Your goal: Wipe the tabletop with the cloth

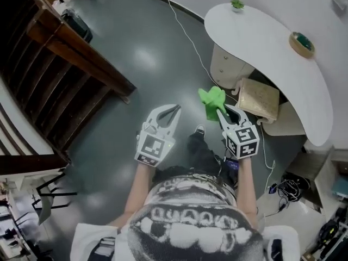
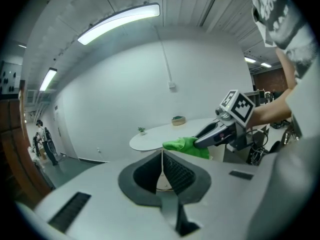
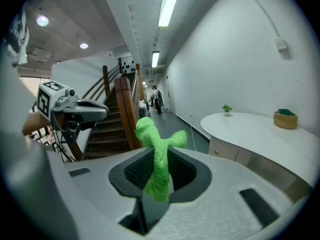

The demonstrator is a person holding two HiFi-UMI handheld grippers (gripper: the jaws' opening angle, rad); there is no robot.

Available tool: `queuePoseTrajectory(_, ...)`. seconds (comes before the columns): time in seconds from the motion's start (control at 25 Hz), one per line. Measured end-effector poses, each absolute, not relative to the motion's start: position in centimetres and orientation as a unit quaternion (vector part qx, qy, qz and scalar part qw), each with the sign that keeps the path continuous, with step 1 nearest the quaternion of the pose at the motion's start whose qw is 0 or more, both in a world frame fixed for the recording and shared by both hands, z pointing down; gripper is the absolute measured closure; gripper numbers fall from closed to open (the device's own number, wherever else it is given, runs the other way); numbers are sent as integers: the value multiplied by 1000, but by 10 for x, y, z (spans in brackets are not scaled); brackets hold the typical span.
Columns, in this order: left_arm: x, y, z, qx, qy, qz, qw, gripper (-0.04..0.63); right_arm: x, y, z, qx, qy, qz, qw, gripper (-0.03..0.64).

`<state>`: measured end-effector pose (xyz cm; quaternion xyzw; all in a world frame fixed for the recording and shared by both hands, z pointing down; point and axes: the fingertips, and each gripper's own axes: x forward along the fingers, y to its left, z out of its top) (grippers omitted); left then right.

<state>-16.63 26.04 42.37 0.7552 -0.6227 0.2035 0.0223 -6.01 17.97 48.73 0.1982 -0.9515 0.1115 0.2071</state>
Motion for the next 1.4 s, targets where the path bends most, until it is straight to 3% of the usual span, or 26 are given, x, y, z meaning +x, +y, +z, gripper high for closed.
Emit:
queuePoseTrajectory(0.52, -247, 133, 409, 738, -643, 204, 19, 588, -154, 51, 484, 159, -957, 102, 218, 535)
queuePoseTrajectory(1.0, -239, 82, 411, 779, -586, 220, 16, 588, -136, 24, 486, 222, -945, 138, 198, 535)
queuePoseTrajectory(1.4, -243, -33, 435, 827, -518, 219, 18, 588, -124, -67, 504, 303, -916, 161, 206, 535)
